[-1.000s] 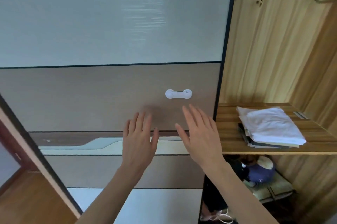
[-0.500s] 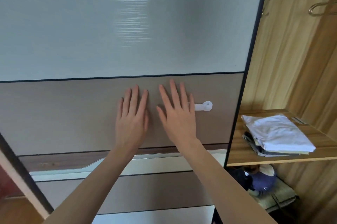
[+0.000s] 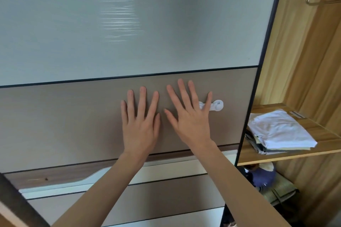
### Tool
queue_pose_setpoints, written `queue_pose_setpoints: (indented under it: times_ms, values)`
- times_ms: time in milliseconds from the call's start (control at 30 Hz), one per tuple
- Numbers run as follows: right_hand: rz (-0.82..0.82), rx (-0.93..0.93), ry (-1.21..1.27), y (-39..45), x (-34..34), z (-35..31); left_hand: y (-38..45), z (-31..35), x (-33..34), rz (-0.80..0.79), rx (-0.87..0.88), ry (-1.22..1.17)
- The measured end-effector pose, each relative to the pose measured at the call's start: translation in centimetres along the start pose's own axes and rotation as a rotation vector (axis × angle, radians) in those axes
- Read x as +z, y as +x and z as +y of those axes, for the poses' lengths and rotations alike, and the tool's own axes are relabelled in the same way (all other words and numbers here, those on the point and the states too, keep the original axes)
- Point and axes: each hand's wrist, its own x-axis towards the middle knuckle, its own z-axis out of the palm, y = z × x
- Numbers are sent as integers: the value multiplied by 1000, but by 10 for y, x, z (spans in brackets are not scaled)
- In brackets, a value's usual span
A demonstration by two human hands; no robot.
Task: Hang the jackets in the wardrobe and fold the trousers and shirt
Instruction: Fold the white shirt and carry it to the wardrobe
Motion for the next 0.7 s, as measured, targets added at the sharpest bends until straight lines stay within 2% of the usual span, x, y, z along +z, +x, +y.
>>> queue_pose_setpoints:
  times_ms: [400, 700]
  values:
    - [-8, 15, -100, -13, -15, 106, 20, 97, 18, -53, 102, -94]
    - [-81, 44, -150, -27, -35, 210, 42, 190, 34, -107, 150, -128]
